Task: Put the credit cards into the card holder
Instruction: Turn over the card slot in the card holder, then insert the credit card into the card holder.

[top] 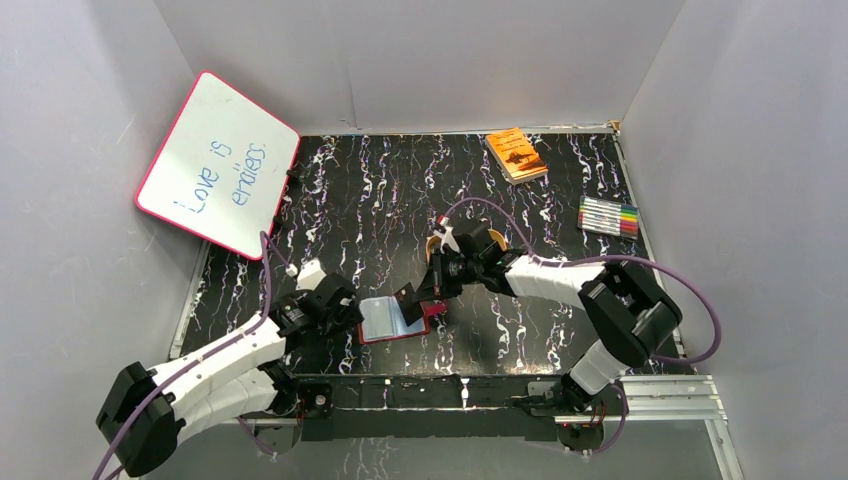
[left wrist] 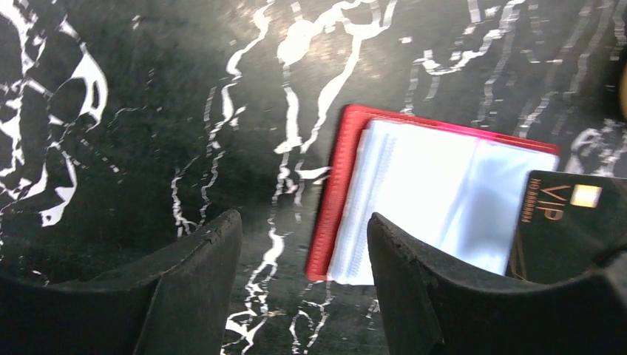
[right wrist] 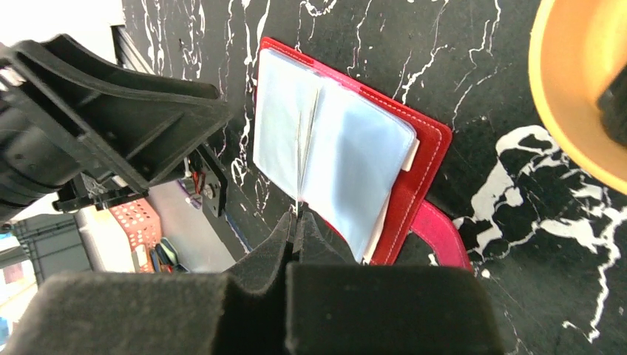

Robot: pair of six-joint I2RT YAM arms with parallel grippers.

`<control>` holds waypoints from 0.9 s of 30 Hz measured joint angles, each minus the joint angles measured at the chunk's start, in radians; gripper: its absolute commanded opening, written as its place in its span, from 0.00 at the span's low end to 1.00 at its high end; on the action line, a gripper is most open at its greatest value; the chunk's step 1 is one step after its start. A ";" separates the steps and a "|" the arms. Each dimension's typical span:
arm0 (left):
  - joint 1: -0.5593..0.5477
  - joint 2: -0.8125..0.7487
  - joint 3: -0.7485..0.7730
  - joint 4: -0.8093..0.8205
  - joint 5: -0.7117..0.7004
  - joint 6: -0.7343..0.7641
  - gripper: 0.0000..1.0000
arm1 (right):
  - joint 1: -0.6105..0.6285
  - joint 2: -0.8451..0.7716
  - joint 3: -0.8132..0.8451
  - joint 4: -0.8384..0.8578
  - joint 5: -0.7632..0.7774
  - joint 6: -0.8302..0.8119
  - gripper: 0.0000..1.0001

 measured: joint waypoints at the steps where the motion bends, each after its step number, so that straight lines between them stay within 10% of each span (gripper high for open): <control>1: 0.006 -0.008 -0.019 0.002 0.005 -0.011 0.60 | 0.000 0.009 -0.002 0.006 -0.002 0.006 0.00; 27: 0.051 0.034 -0.079 0.123 0.093 -0.059 0.55 | 0.001 0.130 -0.050 0.179 -0.066 0.089 0.00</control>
